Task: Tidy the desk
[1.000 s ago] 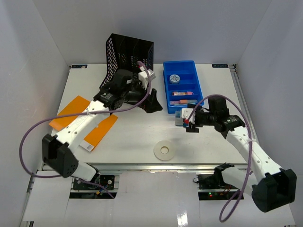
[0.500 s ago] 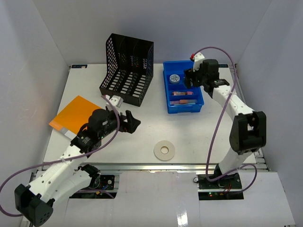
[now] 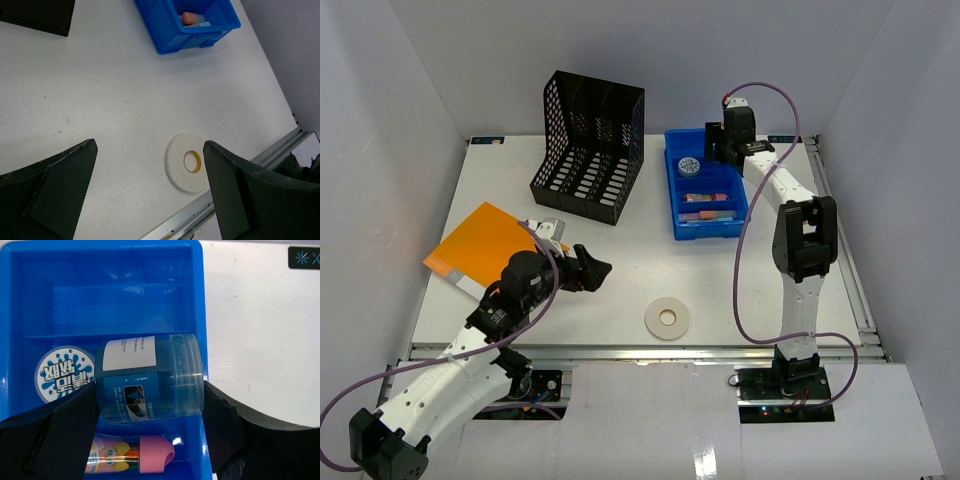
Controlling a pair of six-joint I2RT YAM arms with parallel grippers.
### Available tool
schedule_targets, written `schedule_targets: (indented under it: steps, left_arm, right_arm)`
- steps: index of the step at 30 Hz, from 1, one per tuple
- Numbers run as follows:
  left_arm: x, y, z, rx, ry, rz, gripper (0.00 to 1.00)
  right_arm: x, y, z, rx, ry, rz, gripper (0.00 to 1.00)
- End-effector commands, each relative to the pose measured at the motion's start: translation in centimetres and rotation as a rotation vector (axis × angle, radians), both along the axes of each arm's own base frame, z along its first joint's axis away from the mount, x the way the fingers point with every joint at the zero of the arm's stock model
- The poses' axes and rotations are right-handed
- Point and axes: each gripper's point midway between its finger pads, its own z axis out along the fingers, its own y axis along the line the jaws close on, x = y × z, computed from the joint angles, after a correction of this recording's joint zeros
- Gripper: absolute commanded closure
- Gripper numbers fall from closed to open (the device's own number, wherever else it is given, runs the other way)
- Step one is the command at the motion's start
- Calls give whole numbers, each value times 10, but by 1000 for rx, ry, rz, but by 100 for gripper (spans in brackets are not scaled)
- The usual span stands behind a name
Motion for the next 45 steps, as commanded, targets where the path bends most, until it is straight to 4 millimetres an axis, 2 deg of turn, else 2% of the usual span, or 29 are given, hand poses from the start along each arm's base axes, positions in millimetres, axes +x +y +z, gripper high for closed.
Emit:
schedule_targets:
  steps: [1,4,6,10,12,14,16,19,21,25,28,30,31,33,34,35,36,37,38,41,45]
  left_arm:
    - [1,-2,-3,-26,11,7,2]
    - [1,-3,-7,-22,24,0,2]
    - [1,-4,-7,-24,27,-3,2]
    - [-1,-5,-8,-27,30,-9,2]
    - [-2,-5,-6,-31,29,-15,2]
    - [-3,-5,-6,-30,32,-16,2]
    - [-4,-4,-5,-32,29,-14,2]
    - [-6,-4,-1,-38,23,-23,2]
    - [-7,-4,2,-42,15,-25,2]
    - [-7,-5,4,-42,11,-32,2]
    - [-8,-8,5,-42,11,-51,2]
    - [-12,-12,5,-44,7,-86,2]
    - [-14,-13,2,-40,1,-105,2]
    - [-20,-17,-1,-52,0,-143,2]
    - [-22,-20,-2,-60,-3,-161,2]
    - [-24,-23,-3,-71,-2,-181,2]
    - [-28,-26,-5,-84,6,-204,2]
    - [-30,-28,-8,-92,18,-217,2]
    - [-32,-30,-13,-98,34,-228,2]
    - [-36,-35,-27,-112,95,-248,2]
    - [-38,-38,-45,-105,165,-251,2]
  right_arm:
    - [9,4,24,51,-75,-37,90]
    - [7,9,13,61,-56,-15,81]
    - [8,13,7,63,-47,-6,69]
    - [13,16,6,70,-57,-1,59]
    - [17,17,8,73,-66,1,43]
    - [20,18,9,71,-73,3,33]
    - [21,17,12,67,-80,2,20]
    - [16,17,17,72,-82,8,6]
    - [12,18,31,78,-106,24,3]
    - [1,18,51,67,-134,57,5]
    - [-22,27,68,46,-140,191,8]
    - [-74,71,85,93,-136,587,9]
    - [-101,87,89,103,-137,762,9]
    - [-181,109,84,108,-138,1175,8]
    - [-225,118,92,152,-178,1360,8]
    - [-266,127,90,168,-181,1491,9]
    - [-303,132,70,139,-130,1590,9]
    - [-330,134,50,90,-82,1649,8]
    - [-353,132,31,36,-36,1699,8]
    - [-398,127,-15,-72,25,1761,7]
    - [-417,129,-44,-148,64,1743,5]
